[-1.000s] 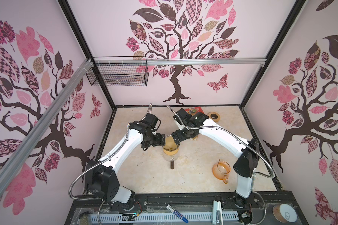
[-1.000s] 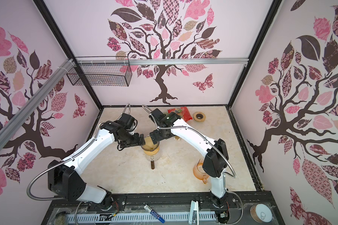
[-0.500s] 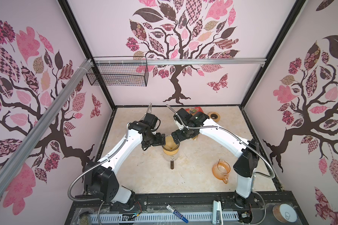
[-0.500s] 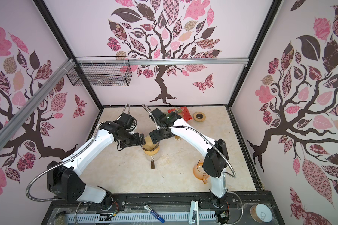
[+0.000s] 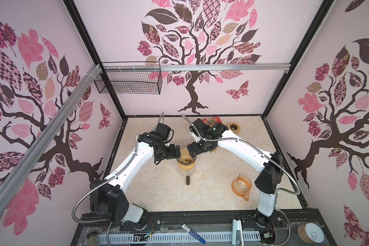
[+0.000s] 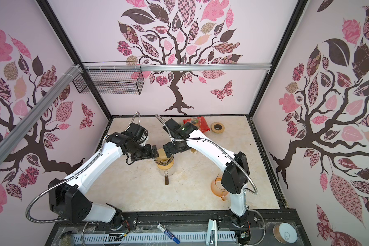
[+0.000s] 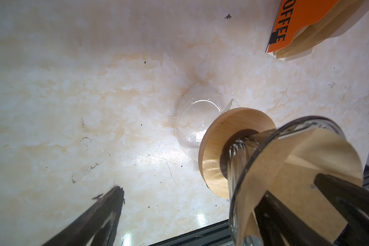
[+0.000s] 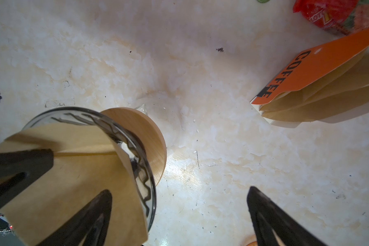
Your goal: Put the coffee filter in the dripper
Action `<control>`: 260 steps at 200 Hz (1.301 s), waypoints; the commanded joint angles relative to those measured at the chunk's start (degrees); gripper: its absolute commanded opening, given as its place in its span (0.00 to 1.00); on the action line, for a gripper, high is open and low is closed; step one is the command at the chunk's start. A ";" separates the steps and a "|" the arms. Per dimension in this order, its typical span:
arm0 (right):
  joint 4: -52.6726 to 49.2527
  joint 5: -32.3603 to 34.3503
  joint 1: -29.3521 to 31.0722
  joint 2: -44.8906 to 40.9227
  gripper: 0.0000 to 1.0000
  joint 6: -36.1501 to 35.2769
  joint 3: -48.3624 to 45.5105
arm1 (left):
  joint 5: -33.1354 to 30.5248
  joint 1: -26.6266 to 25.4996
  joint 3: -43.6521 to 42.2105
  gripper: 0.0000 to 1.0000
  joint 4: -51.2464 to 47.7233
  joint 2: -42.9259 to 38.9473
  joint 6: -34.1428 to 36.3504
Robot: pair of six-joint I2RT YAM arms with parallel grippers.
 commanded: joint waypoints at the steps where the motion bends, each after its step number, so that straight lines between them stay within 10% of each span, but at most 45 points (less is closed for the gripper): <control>1: -0.19 -0.22 -0.13 0.94 1.00 0.51 -1.02 | 0.88 0.26 -1.33 0.97 0.39 -1.54 1.27; 260: 1.40 2.58 -0.28 -0.43 1.00 1.16 -5.67 | 2.52 -1.32 -1.82 0.97 0.08 -2.68 1.21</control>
